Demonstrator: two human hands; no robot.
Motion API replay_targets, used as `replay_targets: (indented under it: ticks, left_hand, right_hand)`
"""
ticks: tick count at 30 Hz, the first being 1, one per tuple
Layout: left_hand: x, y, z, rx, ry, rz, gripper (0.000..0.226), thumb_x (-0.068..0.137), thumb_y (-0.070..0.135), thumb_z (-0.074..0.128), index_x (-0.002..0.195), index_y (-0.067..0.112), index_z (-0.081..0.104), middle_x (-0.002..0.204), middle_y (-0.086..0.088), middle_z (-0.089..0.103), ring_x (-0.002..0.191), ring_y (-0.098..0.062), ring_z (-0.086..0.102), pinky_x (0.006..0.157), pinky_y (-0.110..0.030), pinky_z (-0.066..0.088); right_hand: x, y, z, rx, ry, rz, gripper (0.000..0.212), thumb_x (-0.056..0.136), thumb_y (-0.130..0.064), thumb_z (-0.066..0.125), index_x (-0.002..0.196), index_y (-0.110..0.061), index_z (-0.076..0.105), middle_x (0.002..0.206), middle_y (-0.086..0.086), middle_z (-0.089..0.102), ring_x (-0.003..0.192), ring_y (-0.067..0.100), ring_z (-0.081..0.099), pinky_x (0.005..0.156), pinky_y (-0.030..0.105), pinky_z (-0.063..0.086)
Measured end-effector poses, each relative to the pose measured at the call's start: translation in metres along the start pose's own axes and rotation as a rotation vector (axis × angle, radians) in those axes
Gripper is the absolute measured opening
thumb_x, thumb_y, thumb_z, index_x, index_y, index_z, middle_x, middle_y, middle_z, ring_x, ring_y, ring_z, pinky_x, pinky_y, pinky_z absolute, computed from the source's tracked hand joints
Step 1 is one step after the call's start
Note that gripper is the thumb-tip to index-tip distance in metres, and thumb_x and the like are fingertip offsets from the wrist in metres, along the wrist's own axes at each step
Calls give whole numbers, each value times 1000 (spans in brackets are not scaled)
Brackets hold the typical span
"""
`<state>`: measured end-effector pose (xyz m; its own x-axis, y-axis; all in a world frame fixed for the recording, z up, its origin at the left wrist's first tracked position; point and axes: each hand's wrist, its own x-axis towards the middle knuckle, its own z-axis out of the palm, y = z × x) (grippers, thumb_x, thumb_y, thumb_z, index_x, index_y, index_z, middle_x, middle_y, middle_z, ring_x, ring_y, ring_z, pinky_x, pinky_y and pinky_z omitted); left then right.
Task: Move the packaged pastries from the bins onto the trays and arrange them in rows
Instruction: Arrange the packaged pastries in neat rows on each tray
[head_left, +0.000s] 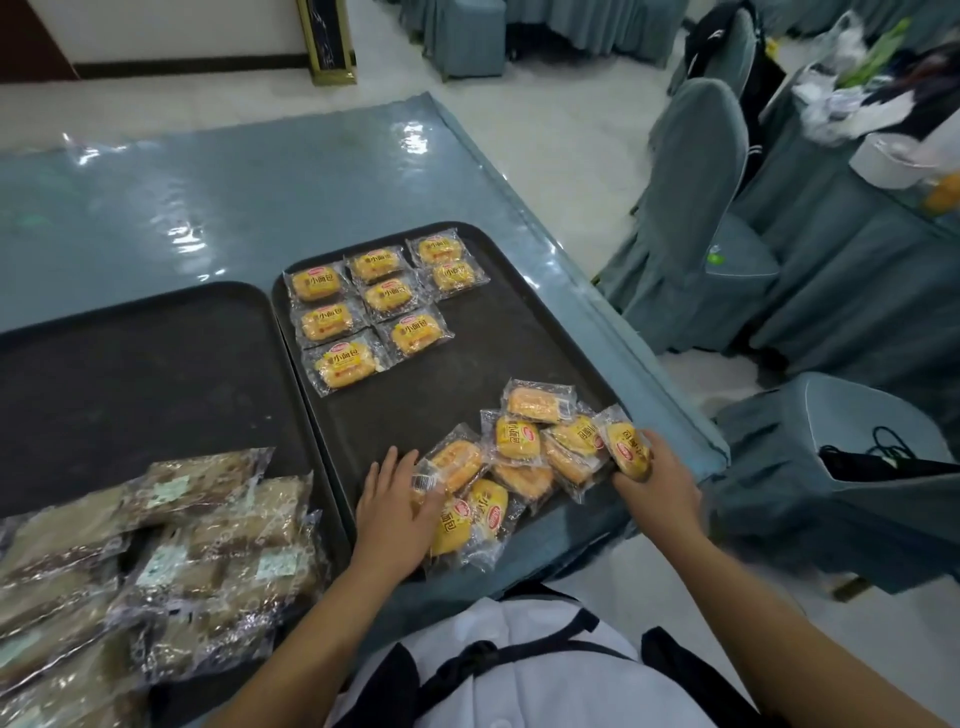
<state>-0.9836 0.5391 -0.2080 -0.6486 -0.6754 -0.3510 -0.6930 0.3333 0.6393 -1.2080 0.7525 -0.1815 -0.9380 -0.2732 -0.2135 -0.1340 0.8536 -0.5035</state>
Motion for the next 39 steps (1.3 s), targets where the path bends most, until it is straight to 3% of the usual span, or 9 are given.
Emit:
replay_targets:
  ticks: [5,9,11,13,18,22,28,34,39]
  left_hand:
    - [-10,26,-17,-187,110,130,48,96,46,58,141,31,49,148,10,40,143,-14,30,116,-38,30]
    - [-23,67,-25,-424,-168,141,19,96,36,63,114,34,68,113,19,66,108,-3,61,87,-18,47]
    - [-27,77,-22,-597,-280,68,17,94,40,65,110,36,70,108,14,71,103,-9,66,89,-25,53]
    - [-31,84,-18,-816,-306,-22,27,90,43,69,116,36,68,110,10,73,105,-15,69,97,-37,54]
    - [-33,86,-25,-1117,-89,-115,32,92,37,69,121,27,64,108,2,75,102,-19,72,91,-39,57]
    - [-27,79,-45,-1224,-30,-219,30,95,35,64,120,19,62,104,-11,76,93,-32,73,92,-58,55]
    - [-19,75,-63,-1202,-24,-260,38,101,35,53,122,6,64,108,-21,73,96,-36,72,88,-61,55]
    - [-13,88,-69,-1138,-173,-319,41,103,38,47,117,6,69,110,-21,73,106,-40,68,94,-58,53]
    - [-1,99,-68,-1232,-134,-375,40,101,41,47,112,9,68,81,-8,69,67,-19,66,65,-38,55]
  right_hand:
    - [-23,-8,1,249,1,-10,43,84,-21,69,123,-33,55,97,-15,61,86,12,62,87,50,53]
    - [-41,-35,4,379,8,-108,30,91,-26,66,121,-28,63,106,-11,64,99,12,61,85,35,51]
    - [-48,-55,3,384,-11,-228,31,92,-29,65,123,-28,65,109,-11,65,101,11,61,86,33,51]
    - [-57,-73,5,297,-42,-426,36,91,-34,65,126,-27,65,116,-11,64,107,7,57,93,30,48]
    - [-78,-105,24,24,-98,-925,59,84,-31,71,139,-24,51,135,-4,48,121,13,47,99,38,46]
    - [-67,-106,22,42,-168,-1011,71,85,-32,68,149,-32,37,151,-1,32,133,17,38,107,44,42]
    - [-26,-106,11,-60,-214,-1125,89,84,-29,73,152,-45,18,163,-2,11,148,26,19,114,54,30]
    - [11,-126,7,-148,-206,-1544,68,88,-27,60,150,-34,34,159,-3,30,150,18,20,117,50,22]
    - [31,-148,11,-23,-352,-1700,48,93,-17,54,140,-22,52,141,0,53,134,17,45,116,42,30]
